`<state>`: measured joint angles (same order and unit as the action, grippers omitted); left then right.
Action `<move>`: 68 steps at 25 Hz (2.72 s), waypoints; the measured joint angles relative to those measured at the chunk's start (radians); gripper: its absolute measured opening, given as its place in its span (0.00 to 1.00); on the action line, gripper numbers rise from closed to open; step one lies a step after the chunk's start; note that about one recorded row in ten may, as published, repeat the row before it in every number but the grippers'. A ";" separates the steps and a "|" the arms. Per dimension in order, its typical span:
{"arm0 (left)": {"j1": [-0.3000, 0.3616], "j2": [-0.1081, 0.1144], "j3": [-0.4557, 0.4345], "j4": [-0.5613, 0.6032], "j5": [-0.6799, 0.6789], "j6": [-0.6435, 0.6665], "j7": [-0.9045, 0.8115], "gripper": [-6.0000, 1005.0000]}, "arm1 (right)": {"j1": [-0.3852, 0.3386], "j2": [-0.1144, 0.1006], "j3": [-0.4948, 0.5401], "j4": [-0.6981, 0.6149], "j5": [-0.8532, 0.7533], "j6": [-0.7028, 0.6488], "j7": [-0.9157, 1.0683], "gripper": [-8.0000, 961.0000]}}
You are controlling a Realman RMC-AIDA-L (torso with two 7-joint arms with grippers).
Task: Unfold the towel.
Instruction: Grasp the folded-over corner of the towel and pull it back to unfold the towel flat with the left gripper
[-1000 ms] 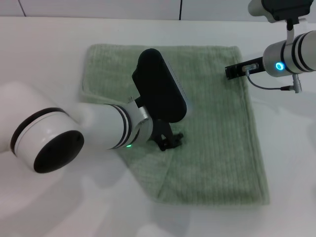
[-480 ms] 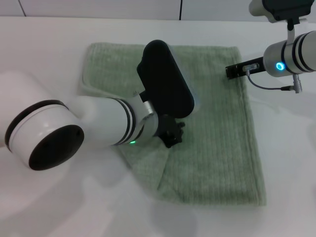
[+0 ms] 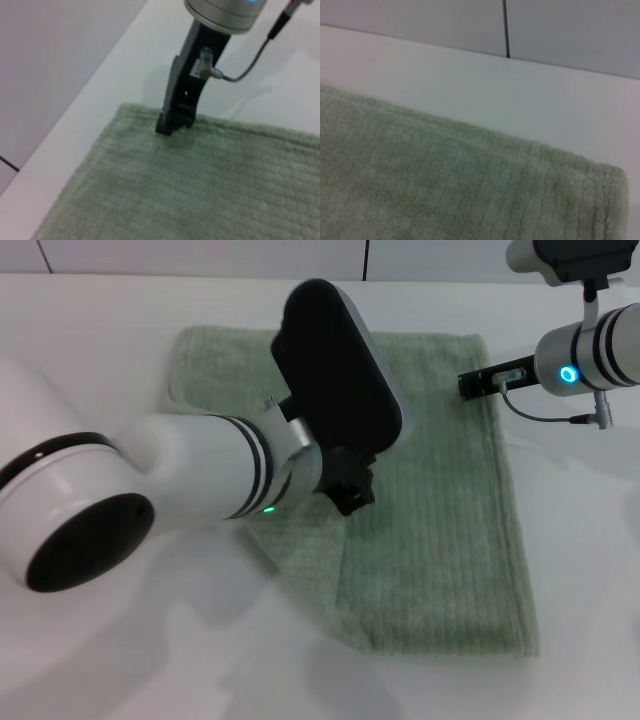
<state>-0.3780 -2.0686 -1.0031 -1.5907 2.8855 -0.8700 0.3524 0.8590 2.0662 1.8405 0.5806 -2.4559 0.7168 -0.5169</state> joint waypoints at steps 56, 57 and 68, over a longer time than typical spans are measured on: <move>0.255 0.005 -0.178 -0.288 0.004 -0.260 -0.036 0.09 | -0.001 -0.008 -0.006 0.010 -0.002 0.012 0.004 0.03; 0.256 0.005 -0.181 -0.288 0.004 -0.259 -0.038 0.09 | -0.002 -0.009 -0.006 0.010 -0.002 0.012 0.004 0.03; 0.289 0.005 -0.202 -0.335 0.005 -0.255 -0.091 0.10 | -0.002 -0.009 -0.001 0.010 -0.023 0.012 0.004 0.03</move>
<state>-0.0893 -2.0636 -1.2047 -1.9258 2.8901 -1.1246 0.2613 0.8569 2.0570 1.8400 0.5904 -2.4792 0.7287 -0.5132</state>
